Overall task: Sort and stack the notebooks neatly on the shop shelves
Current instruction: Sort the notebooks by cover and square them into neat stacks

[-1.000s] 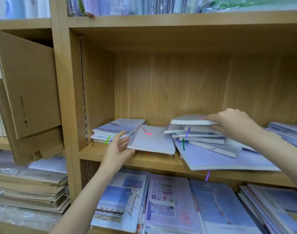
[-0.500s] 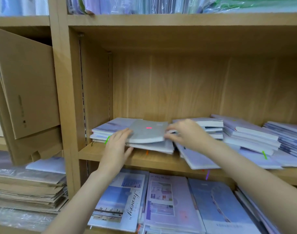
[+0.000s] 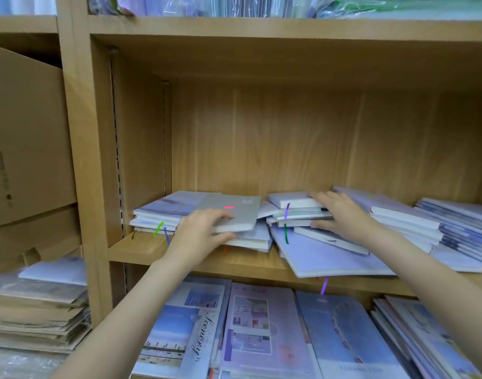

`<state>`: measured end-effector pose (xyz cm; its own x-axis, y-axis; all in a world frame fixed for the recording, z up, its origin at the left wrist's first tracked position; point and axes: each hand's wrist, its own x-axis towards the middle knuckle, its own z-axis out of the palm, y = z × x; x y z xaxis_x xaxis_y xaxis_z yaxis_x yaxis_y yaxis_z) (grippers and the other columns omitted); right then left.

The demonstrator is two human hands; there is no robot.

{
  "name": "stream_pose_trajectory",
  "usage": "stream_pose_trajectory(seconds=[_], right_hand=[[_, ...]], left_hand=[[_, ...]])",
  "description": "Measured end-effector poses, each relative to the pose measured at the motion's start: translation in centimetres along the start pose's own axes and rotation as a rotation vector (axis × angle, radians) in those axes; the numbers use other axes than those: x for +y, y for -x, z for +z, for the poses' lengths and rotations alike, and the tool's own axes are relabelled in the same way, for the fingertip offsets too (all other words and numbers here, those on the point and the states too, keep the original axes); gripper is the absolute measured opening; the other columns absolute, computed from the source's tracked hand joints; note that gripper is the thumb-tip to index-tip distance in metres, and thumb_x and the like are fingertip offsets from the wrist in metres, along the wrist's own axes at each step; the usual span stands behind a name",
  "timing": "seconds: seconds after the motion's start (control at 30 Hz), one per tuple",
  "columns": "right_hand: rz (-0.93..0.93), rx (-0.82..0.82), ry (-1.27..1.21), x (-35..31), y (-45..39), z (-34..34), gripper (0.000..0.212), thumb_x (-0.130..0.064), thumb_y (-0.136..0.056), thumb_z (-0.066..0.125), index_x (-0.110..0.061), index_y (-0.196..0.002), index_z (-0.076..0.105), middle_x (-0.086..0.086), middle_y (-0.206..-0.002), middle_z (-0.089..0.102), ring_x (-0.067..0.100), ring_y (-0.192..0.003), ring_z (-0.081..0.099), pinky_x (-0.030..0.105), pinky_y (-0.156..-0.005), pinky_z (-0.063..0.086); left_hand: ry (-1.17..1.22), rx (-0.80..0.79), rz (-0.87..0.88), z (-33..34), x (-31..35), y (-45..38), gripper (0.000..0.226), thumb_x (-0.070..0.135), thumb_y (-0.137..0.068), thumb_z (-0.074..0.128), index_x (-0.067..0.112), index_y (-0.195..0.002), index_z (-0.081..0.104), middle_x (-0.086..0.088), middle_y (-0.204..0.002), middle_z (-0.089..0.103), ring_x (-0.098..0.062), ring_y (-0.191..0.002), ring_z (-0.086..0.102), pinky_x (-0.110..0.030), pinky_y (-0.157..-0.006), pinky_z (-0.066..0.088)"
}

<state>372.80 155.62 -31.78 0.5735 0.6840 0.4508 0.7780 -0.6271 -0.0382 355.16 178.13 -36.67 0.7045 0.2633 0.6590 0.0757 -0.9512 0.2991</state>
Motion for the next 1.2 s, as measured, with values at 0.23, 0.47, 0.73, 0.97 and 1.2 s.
stream_pose_trajectory(seconds=[0.23, 0.47, 0.73, 0.97, 1.2], right_hand=[[0.043, -0.010, 0.079, -1.7, 0.5, -1.5, 0.055, -0.036, -0.084, 0.065, -0.023, -0.133, 0.044, 0.007, -0.099, 0.047, 0.025, -0.114, 0.036, 0.036, -0.090, 0.040], [0.034, 0.096, 0.085, -2.2, 1.4, -1.3, 0.042, -0.025, -0.084, 0.066, -0.019, -0.124, 0.054, 0.001, -0.093, 0.030, 0.026, -0.094, 0.045, 0.030, -0.084, 0.034], [-0.118, 0.372, 0.116, -3.4, -0.1, -7.1, 0.015, -0.014, -0.089, 0.056, -0.008, -0.100, 0.063, 0.010, -0.097, 0.067, 0.035, -0.095, 0.058, 0.039, -0.075, 0.047], [-0.240, 0.345, 0.181, -12.3, -3.1, -1.4, 0.017, -0.019, -0.095, 0.047, -0.014, -0.107, 0.057, 0.007, -0.104, 0.064, 0.031, -0.098, 0.060, 0.030, -0.065, 0.034], [-0.071, -0.155, -0.128, -7.2, -2.7, -0.5, 0.054, -0.046, -0.088, 0.057, -0.012, -0.129, 0.053, 0.008, -0.123, 0.060, 0.025, -0.115, 0.053, 0.032, -0.091, 0.043]], left_hand=[[0.079, 0.053, -0.206, -1.5, -1.0, -1.0, 0.026, 0.035, -0.086, 0.063, 0.020, -0.106, 0.066, 0.000, -0.095, 0.067, -0.019, -0.091, 0.058, -0.035, -0.078, 0.047], [-0.096, 0.066, -0.203, -0.1, -0.9, -0.4, 0.033, 0.032, -0.085, 0.065, 0.018, -0.115, 0.063, -0.002, -0.108, 0.068, -0.022, -0.104, 0.058, -0.034, -0.084, 0.044], [-0.015, 0.276, -0.329, 0.6, -1.2, 0.4, 0.085, 0.029, -0.075, 0.075, 0.008, -0.142, 0.028, -0.011, -0.139, 0.042, -0.027, -0.130, 0.035, -0.042, -0.113, 0.021], [-0.114, 0.381, -0.209, 0.5, -0.6, 1.2, 0.103, 0.025, -0.073, 0.077, 0.014, -0.149, 0.008, -0.007, -0.157, 0.007, -0.022, -0.144, 0.010, -0.039, -0.116, 0.003], [-0.219, 0.143, -0.028, 0.0, -1.8, 0.0, 0.043, 0.024, -0.081, 0.069, 0.014, -0.122, 0.058, -0.003, -0.120, 0.061, -0.026, -0.118, 0.051, -0.036, -0.106, 0.029]])
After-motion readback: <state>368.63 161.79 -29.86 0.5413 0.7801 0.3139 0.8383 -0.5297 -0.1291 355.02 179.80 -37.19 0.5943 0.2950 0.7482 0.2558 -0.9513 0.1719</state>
